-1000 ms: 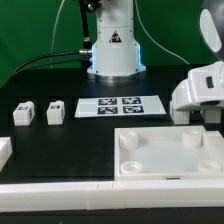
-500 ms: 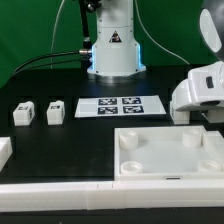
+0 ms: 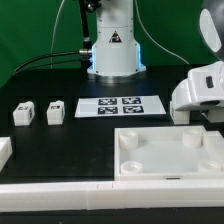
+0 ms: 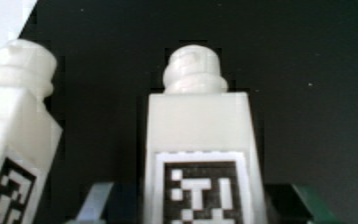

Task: Assemble one leg

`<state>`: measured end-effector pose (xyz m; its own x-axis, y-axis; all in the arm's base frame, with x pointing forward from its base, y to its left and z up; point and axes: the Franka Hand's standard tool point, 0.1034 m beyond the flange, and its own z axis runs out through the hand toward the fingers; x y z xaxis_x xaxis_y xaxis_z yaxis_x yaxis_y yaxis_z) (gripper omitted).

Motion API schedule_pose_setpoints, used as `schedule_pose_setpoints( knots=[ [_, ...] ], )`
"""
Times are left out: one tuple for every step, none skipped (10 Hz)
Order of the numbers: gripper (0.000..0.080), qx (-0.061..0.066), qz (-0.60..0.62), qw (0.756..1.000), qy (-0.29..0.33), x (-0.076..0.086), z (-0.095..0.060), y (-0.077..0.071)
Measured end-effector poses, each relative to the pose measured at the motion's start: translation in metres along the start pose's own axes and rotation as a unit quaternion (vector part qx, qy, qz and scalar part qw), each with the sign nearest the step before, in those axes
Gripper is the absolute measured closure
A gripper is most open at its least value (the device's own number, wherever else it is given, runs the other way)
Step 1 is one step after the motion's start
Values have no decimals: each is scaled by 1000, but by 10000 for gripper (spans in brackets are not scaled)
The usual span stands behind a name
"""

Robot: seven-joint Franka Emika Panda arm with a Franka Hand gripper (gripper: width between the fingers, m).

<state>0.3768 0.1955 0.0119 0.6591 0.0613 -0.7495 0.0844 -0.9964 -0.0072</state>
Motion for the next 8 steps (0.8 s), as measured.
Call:
schedule_pose_setpoints(
  knots=[
    [511, -1, -2, 1000, -7, -6, -5, 4],
    [509, -3, -2, 1000, -16, -14, -11, 11],
    [509, -5, -2, 1000, -23, -22, -18, 16],
    [509, -8, 0, 999, -32, -31, -26, 21],
    [509, -10, 3, 999, -38, -39, -33, 26],
    [509, -10, 4, 1000, -29, -43, -43, 29],
    [509, -11, 5, 999, -29, -45, -46, 30],
    [509, -10, 5, 1000, -22, -42, -44, 29]
  ],
)
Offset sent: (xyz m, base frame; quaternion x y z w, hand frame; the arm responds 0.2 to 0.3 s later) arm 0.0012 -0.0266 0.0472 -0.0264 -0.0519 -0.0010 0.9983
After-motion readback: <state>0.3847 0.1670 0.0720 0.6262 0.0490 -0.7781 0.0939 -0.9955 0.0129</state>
